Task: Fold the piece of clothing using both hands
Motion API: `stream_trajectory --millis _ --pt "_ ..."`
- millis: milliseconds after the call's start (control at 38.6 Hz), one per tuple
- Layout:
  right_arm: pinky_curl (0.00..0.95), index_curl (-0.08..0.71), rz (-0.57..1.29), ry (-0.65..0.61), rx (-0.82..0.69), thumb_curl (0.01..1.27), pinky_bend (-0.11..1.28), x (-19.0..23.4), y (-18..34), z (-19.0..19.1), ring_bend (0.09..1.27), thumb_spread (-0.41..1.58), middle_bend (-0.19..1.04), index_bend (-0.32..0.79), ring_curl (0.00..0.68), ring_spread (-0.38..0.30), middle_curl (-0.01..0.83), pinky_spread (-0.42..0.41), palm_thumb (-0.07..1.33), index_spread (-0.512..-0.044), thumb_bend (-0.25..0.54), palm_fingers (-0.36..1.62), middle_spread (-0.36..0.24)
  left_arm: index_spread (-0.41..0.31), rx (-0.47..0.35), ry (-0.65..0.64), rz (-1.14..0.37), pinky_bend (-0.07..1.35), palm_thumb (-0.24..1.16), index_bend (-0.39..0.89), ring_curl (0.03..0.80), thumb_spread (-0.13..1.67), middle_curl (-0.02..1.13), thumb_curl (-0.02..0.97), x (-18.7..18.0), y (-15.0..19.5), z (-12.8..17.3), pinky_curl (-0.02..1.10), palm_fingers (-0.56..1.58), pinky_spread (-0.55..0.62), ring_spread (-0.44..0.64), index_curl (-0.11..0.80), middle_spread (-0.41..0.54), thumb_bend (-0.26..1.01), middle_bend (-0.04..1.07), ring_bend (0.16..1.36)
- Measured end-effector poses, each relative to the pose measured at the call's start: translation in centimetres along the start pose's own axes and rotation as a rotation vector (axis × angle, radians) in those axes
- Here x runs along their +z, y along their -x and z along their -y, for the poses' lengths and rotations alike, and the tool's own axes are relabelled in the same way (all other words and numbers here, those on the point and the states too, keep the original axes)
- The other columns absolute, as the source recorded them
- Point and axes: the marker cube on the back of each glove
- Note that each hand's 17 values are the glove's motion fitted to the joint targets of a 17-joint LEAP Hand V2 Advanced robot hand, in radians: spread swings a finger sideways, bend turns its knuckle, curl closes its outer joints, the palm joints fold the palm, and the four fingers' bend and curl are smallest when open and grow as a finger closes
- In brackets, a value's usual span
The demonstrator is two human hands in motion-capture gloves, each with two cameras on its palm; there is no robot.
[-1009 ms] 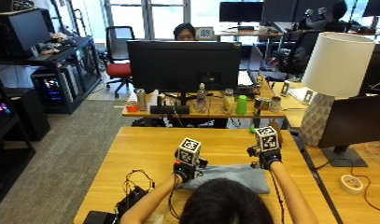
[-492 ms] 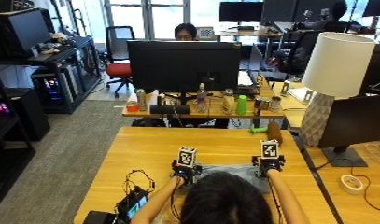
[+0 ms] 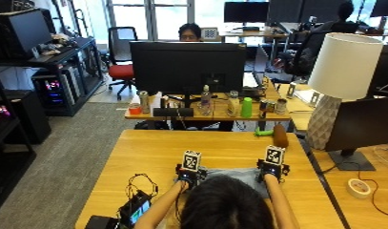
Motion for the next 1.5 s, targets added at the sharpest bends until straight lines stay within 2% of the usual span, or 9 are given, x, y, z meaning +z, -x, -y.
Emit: stream_trajectory --millis 78,259,414,647,880,958,1191,1372,1501 --pt "0.395 0.059 -0.030 -0.024 -0.048 0.41 0.76 0.0 0.5 0.2 0.72 1.13 0.30 0.02 0.429 -0.138 0.447 -0.139 0.83 -0.140 -0.020 0.89 -0.041 -0.085 -0.009 0.007 -0.003 0.74 0.36 0.14 0.385 1.26 0.18 0.296 0.0 0.0 -0.1 0.42 0.11 0.26 0.29 0.301 0.153 -0.01 0.13 0.74" --pt "0.379 0.061 -0.057 -0.113 -0.005 0.43 0.73 0.1 1.0 1.1 0.69 1.09 0.33 0.03 0.416 -0.150 0.461 -0.177 0.89 -0.130 -0.002 0.94 -0.061 -0.085 -0.014 -0.014 -0.006 0.75 0.37 0.13 0.375 1.25 0.18 0.292 0.0 0.0 0.2 0.41 0.11 0.26 0.29 0.295 0.153 -0.01 0.14 0.76" --pt "0.375 0.081 -0.046 -0.152 -0.029 0.45 0.73 0.2 1.6 0.9 0.67 1.06 0.29 0.07 0.415 -0.172 0.457 -0.236 0.98 -0.141 0.014 1.01 -0.075 -0.086 0.025 0.055 -0.021 0.76 0.36 0.14 0.367 1.25 0.19 0.287 0.4 -0.2 -0.4 0.41 0.11 0.26 0.29 0.293 0.153 -0.02 0.14 0.76" --pt "0.371 0.146 -0.037 -0.313 -0.085 0.48 0.68 -0.3 2.9 1.7 0.65 0.95 0.30 0.13 0.421 -0.210 0.470 -0.303 1.08 -0.171 0.010 1.20 -0.111 -0.086 -0.008 0.010 -0.021 0.77 0.36 0.14 0.356 1.25 0.19 0.282 0.3 0.0 0.0 0.40 0.10 0.27 0.30 0.294 0.153 -0.02 0.14 0.77" --pt "0.371 0.230 0.014 -0.284 -0.084 0.52 0.63 -0.1 2.7 1.6 0.66 0.81 0.34 0.18 0.433 -0.223 0.493 -0.332 1.11 -0.212 -0.025 1.30 -0.138 -0.086 -0.022 0.013 -0.022 0.77 0.37 0.15 0.348 1.25 0.19 0.281 0.3 0.1 0.2 0.39 0.10 0.27 0.30 0.296 0.151 -0.01 0.14 0.77" --pt "0.374 0.253 0.018 -0.325 -0.062 0.53 0.62 -0.3 2.5 2.1 0.66 0.76 0.34 0.18 0.437 -0.224 0.497 -0.336 1.11 -0.216 -0.030 1.31 -0.142 -0.086 -0.025 0.024 -0.030 0.78 0.37 0.14 0.346 1.25 0.19 0.281 0.4 0.0 0.1 0.39 0.10 0.28 0.30 0.297 0.150 -0.01 0.14 0.78" --pt "0.381 0.310 0.038 -0.262 -0.098 0.58 0.60 0.2 2.6 1.3 0.63 0.53 0.34 0.17 0.440 -0.227 0.503 -0.339 1.05 -0.227 -0.039 1.28 -0.147 -0.086 -0.012 0.017 -0.029 0.78 0.37 0.15 0.340 1.25 0.19 0.280 0.3 -0.1 0.1 0.38 0.10 0.28 0.30 0.298 0.149 -0.01 0.14 0.78" --pt "0.387 0.340 0.045 -0.248 -0.102 0.62 0.59 0.1 2.4 1.4 0.62 0.43 0.34 0.17 0.444 -0.229 0.506 -0.335 1.05 -0.230 -0.033 1.28 -0.145 -0.090 0.020 0.011 -0.032 0.78 0.38 0.15 0.336 1.25 0.20 0.283 0.2 -0.1 0.2 0.38 0.10 0.28 0.30 0.301 0.149 -0.01 0.14 0.78" --pt "0.389 0.358 0.029 -0.264 -0.163 0.64 0.58 -0.5 2.5 1.4 0.61 0.39 0.35 0.17 0.446 -0.226 0.510 -0.334 1.04 -0.231 -0.035 1.28 -0.141 -0.092 -0.001 -0.013 -0.019 0.78 0.37 0.15 0.333 1.25 0.20 0.283 0.0 0.1 0.3 0.37 0.11 0.27 0.29 0.304 0.143 -0.02 0.14 0.78"
